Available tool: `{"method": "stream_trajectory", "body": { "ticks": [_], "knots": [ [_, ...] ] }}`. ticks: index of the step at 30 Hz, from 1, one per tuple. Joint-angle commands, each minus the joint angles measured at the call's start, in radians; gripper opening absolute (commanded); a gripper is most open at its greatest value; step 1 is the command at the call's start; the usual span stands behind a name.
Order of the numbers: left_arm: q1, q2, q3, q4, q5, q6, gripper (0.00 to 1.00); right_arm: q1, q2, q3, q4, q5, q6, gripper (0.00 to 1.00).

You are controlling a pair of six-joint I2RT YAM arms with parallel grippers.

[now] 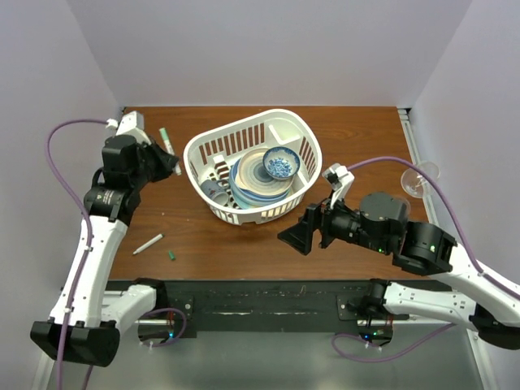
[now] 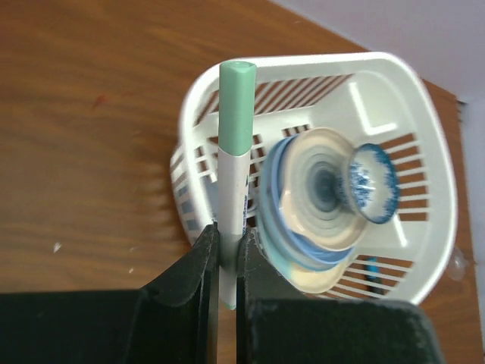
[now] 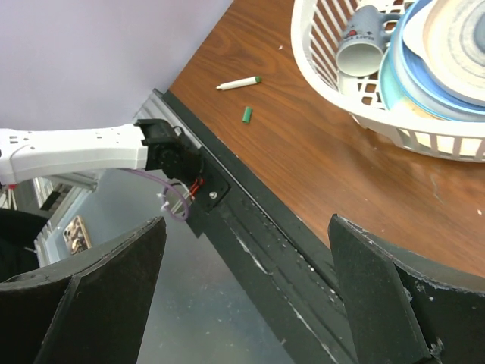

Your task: Insert the pens into the pen caps

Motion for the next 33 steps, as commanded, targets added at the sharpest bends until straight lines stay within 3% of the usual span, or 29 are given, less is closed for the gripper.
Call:
{"method": "stream_trajectory", "body": {
  "ticks": [1, 11, 16, 20, 21, 23, 24, 28, 33],
  "knots": [
    [0.096, -0.011, -0.110, -0.072, -0.059, -0.087, 0.00, -0.001, -0.052, -0.011, -0.036, 0.042, -0.030, 0.93],
    [0.118, -0.026, -0.460, 0.052, 0.027, -0.222, 0.00, 0.001, -0.103, -0.073, -0.033, 0.045, -0.010, 0.93],
    [0.112, -0.101, -0.384, 0.017, 0.016, -0.119, 0.00, 0.001, -0.104, -0.063, -0.056, 0.071, -0.012, 0.92],
    [0.084, -0.184, -0.249, 0.087, 0.243, -0.034, 0.00, -0.001, -0.035, 0.003, 0.012, 0.047, -0.047, 0.86],
    [0.072, -0.189, -0.245, 0.141, 0.360, -0.038, 0.00, -0.001, 0.009, 0.023, 0.032, 0.033, -0.059, 0.80],
    [0.016, -0.218, -0.285, 0.224, 0.458, -0.107, 0.00, -0.001, 0.064, 0.075, 0.104, 0.025, -0.065, 0.75],
    [-0.014, -0.232, -0.313, 0.356, 0.536, -0.144, 0.00, 0.001, 0.087, 0.087, 0.133, 0.025, -0.061, 0.68],
    [-0.175, -0.250, -0.403, 0.609, 0.601, -0.267, 0.00, 0.001, 0.247, 0.130, 0.298, 0.016, -0.044, 0.64],
    [-0.258, -0.237, -0.423, 0.704, 0.662, -0.302, 0.00, 0.001, 0.373, 0.184, 0.454, -0.001, -0.024, 0.61]
  ]
}}
